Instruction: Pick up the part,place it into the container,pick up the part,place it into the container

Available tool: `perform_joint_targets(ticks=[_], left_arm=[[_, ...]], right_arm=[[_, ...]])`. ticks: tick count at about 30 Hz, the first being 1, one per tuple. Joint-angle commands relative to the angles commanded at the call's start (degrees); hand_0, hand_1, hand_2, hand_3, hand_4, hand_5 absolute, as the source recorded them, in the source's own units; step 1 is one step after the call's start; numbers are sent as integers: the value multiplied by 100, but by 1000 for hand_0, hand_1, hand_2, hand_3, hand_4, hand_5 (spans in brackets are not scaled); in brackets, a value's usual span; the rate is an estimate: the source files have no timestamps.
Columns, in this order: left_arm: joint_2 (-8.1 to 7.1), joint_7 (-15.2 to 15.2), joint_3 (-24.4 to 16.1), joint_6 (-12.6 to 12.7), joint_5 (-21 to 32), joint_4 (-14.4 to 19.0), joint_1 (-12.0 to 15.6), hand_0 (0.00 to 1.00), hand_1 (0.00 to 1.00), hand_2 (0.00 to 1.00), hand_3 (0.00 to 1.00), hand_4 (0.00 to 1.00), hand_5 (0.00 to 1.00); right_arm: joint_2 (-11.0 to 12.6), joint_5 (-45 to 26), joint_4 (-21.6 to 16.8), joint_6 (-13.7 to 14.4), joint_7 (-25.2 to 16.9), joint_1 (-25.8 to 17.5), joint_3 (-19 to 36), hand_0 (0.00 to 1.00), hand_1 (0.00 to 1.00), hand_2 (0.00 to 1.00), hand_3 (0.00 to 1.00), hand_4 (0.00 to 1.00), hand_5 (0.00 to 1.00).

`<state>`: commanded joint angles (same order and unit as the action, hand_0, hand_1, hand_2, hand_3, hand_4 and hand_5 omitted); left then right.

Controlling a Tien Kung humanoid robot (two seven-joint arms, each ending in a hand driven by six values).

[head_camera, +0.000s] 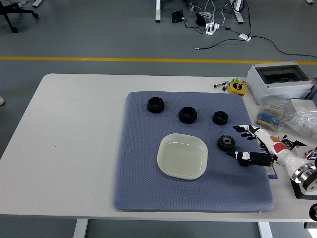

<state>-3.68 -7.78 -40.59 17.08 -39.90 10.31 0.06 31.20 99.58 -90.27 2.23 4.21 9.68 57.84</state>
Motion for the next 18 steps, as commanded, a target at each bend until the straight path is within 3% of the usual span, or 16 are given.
perform_joint_targets(ticks=[5,6,7,10,18], left_arm=[[-5,15,110,4,98,0,18,746,772,828,595,705,633],[-7,15,134,2,109,0,26,746,772,828,595,705,633],[-7,15,153,1,118,0,33,745,768,824,597,704,633],[-7,20,221,1,166,0,52,745,768,824,597,704,633],[-11,49,424,12,323,0,89,744,762,822,597,703,635]], right_arm=[[42,931,49,-124,46,109,-201,552,650,722,768,998,380],[48,1155,68,-122,62,135,-255,552,650,722,768,998,380],[51,1400,95,-93,91,168,-322,492,616,694,733,998,335],[42,2023,173,0,147,243,-464,492,616,694,733,998,335],[-28,2135,438,258,252,434,-686,472,598,675,679,998,328]])
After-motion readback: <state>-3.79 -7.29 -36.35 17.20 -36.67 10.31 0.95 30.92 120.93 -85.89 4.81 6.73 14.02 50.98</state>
